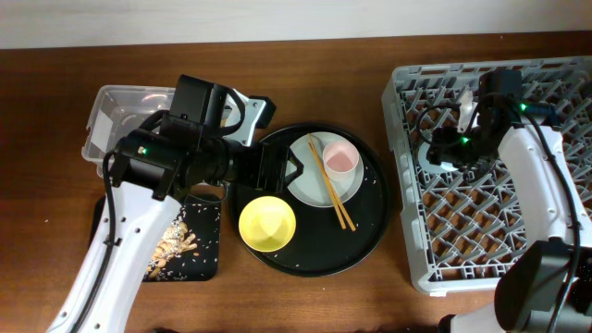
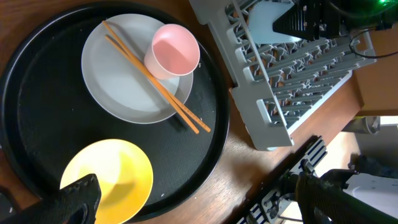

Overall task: Sort waste into correct bins and load items into the dishwasher rack
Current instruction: 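Place the blue cup upside down in the dish rack with the right gripper, then grasp the pink cup with the left gripper and lift it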

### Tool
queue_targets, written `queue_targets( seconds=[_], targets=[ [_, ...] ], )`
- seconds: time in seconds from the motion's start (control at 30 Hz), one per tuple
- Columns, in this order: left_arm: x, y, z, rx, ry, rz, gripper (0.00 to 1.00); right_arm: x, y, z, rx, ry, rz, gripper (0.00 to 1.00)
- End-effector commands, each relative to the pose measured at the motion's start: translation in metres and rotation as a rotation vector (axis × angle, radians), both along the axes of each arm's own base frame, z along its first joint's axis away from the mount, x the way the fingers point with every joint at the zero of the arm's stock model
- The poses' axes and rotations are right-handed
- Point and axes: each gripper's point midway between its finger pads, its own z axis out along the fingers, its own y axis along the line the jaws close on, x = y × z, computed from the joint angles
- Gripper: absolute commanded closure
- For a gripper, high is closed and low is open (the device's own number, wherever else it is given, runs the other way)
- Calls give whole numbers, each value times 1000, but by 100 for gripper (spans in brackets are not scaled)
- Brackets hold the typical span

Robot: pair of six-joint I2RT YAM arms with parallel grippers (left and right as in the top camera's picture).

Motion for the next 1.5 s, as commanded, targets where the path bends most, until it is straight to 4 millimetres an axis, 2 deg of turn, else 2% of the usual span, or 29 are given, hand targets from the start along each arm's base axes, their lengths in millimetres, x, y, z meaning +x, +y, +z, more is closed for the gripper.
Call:
queue_targets(
  seconds=[0.0, 0.2, 0.33, 0.4, 0.43, 0.53, 0.67, 0.73, 0.83, 0.93, 1.03, 1.2, 1.23, 1.27, 1.3, 1.33, 1.37, 1.4, 1.47],
  targets=[
    [0, 1, -1, 10, -6, -4, 1, -2, -1, -5, 6, 15, -9, 26],
    [0, 1, -1, 10, -6, -4, 1, -3, -1, -5, 7, 19, -9, 25],
    [0, 1, -1, 10, -6, -4, 1, 0, 9, 3, 67, -4, 4, 21],
    [0, 1, -1, 10, -6, -4, 1, 1, 10, 21, 66, -25, 8, 15],
    [0, 1, -1, 10, -6, -4, 1, 1, 10, 37, 63, -45, 10, 9],
    [0, 1, -1, 10, -6, -4, 1, -7, 19, 82, 98, -87, 24, 5],
    [1, 2, -2, 15, -8, 0, 1, -26, 19, 112, 87, -96, 20, 2],
    [3, 1, 0, 9, -17, -1, 1, -29, 13, 113, 45, -88, 8, 2],
    [24, -7, 16, -36, -130, 2, 1, -30, 5, 110, 4, -79, -3, 2],
    [38, -13, 20, -76, -135, 60, 1, -29, 5, 111, 5, -81, -3, 2],
    [52, -20, 12, -74, -120, 103, 0, -29, 5, 110, 5, -80, -3, 2],
    [83, -60, -28, -83, -101, 62, 1, -29, 5, 111, 5, -81, -3, 2],
    [86, -66, -37, -78, -91, 52, 5, -29, 5, 111, 5, -81, -3, 2],
    [89, -73, -49, -71, -76, 42, 16, -29, 5, 111, 5, -81, -3, 2],
    [91, -78, -59, -64, -62, 34, 29, -29, 5, 111, 5, -81, -3, 2],
    [94, -82, -72, -54, -44, 29, 50, -29, 5, 110, 5, -80, -3, 2],
    [97, -86, -85, -42, -26, 26, 61, -29, 5, 111, 5, -81, -3, 2],
    [99, -87, -95, -33, -9, 27, 66, -29, 5, 111, 5, -81, -3, 2],
    [105, -90, -119, -16, 24, 28, 67, -29, 5, 111, 5, -81, -3, 2]
  ],
)
